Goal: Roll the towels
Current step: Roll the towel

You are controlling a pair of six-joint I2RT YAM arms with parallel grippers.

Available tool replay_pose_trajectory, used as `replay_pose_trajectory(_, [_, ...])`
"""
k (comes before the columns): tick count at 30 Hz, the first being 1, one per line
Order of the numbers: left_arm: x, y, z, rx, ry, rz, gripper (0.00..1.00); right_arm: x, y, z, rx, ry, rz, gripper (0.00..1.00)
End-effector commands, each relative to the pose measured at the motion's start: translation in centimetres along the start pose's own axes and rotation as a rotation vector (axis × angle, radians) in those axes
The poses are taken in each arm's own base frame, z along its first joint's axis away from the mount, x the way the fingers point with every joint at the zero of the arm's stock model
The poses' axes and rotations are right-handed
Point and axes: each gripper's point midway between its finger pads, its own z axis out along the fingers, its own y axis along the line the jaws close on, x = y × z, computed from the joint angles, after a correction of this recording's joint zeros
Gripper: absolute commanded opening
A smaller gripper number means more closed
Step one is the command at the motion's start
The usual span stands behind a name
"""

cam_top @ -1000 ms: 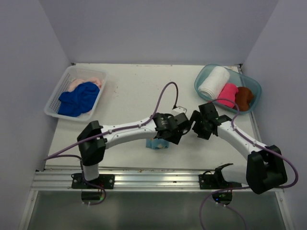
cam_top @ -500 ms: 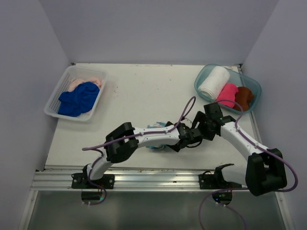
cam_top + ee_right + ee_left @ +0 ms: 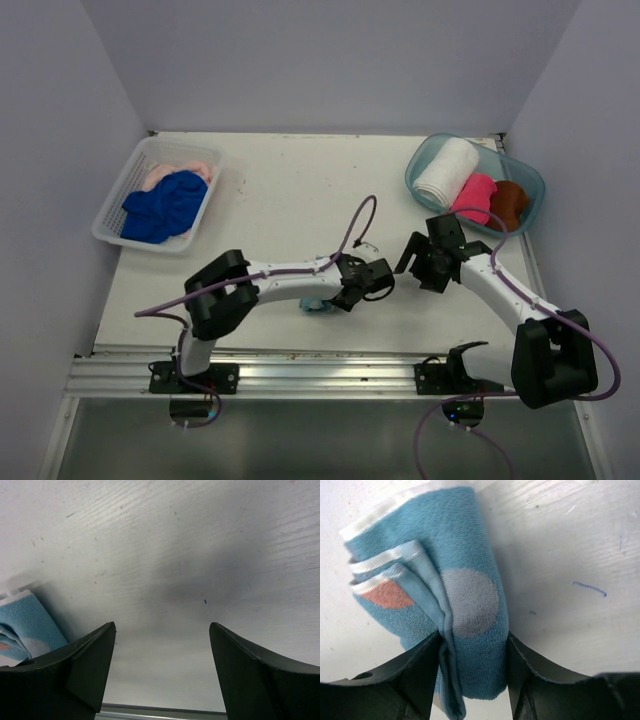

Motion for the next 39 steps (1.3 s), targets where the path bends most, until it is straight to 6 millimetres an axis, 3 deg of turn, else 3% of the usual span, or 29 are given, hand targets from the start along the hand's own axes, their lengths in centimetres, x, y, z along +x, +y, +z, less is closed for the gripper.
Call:
replay_pose_trajectory(1, [-2.4, -1.0, -2.3, 0.281, -0.098, -0.137, 0.55, 0.2, 0.6, -0.2, -0.036, 0.023, -0.018, 0.79])
replay_pose_trajectory(2, [-2.3, -1.1, -2.9, 0.364, -0.116, -0.163, 0.53, 0.1, 0.9, -0.3, -0.050, 0.021, -0.026, 0.79])
replay_pose_trajectory(3, [-3.8, -1.3, -4.1, 0.429, -0.154, -0.192, 0.53, 0.1, 1.2, -0.3, -0.064, 0.021, -0.032, 0.79])
replay_pose_trajectory(4, [-2.5, -1.1, -3.6, 0.454, -0.138, -0.195, 0.52, 0.0, 1.5, -0.4, -0.081, 0.024, -0.034, 0.79])
replay_pose_trajectory(5, [-3.9, -1.2, -5.2, 0.555, -0.188, -0.239, 0.52, 0.1, 1.9, -0.6, -0.103, 0.028, -0.041, 0.79])
replay_pose_trajectory(6, [-4.0, -1.0, -5.6, 0.598, -0.204, -0.245, 0.52, 0.1, 2.3, -0.7, -0.123, 0.026, -0.047, 0.79])
replay_pose_trajectory(7, [-2.8, -0.9, -5.0, 0.618, -0.192, -0.245, 0.52, 0.1, 2.6, -0.8, -0.137, 0.028, -0.052, 0.78])
replay_pose_trajectory(9, [-4.0, -0.6, -6.5, 0.722, -0.253, -0.272, 0.51, 0.4, 3.5, -1.0, -0.168, 0.034, -0.069, 0.79])
replay_pose_trajectory(10, [-3.0, -0.6, -6.0, 0.738, -0.245, -0.266, 0.51, 0.5, 3.8, -1.1, -0.176, 0.034, -0.074, 0.79])
replay_pose_trajectory(11, [-3.5, -0.9, -6.8, 0.805, -0.271, -0.272, 0.51, 0.8, 4.2, -1.2, -0.184, 0.037, -0.078, 0.79])
replay_pose_trajectory(13, [-2.4, -1.1, -6.3, 0.847, -0.256, -0.278, 0.51, 1.5, 5.5, -1.3, -0.213, 0.044, -0.109, 0.79])
replay_pose_trajectory(17, [-2.7, -1.3, -6.9, 0.962, -0.305, -0.321, 0.49, 3.5, 8.0, -1.4, -0.282, 0.081, -0.128, 0.79])
replay_pose_trajectory(18, [-1.6, -1.2, -6.3, 0.970, -0.280, -0.339, 0.48, 3.9, 9.0, -1.4, -0.325, 0.084, -0.132, 0.79])
replay_pose_trajectory(20, [-2.1, -0.6, -6.6, 1.011, -0.310, -0.373, 0.46, 5.0, 9.6, -1.2, -0.365, 0.122, -0.107, 0.80])
replay_pose_trajectory(22, [-1.2, -0.1, -6.1, 1.019, -0.294, -0.400, 0.45, 5.5, 10.2, -1.2, -0.404, 0.125, -0.101, 0.80])
replay_pose_trajectory(27, [-0.3, 0.8, -5.5, 1.062, -0.288, -0.449, 0.32, 6.2, 11.1, -1.1, -0.429, 0.145, -0.102, 0.80])
replay_pose_trajectory(29, [-0.3, 1.0, -5.4, 1.075, -0.288, -0.464, 0.20, 6.1, 11.1, -1.1, -0.420, 0.139, -0.101, 0.80])
replay_pose_trajectory(35, [0.4, 1.4, -5.1, 1.120, -0.276, -0.524, 0.02, 5.7, 11.5, -1.6, -0.429, 0.123, -0.103, 0.80])
replay_pose_trajectory(39, [1.2, 1.7, -4.8, 1.161, -0.261, -0.574, 0.00, 6.2, 11.9, -1.6, -0.435, 0.133, -0.114, 0.80])
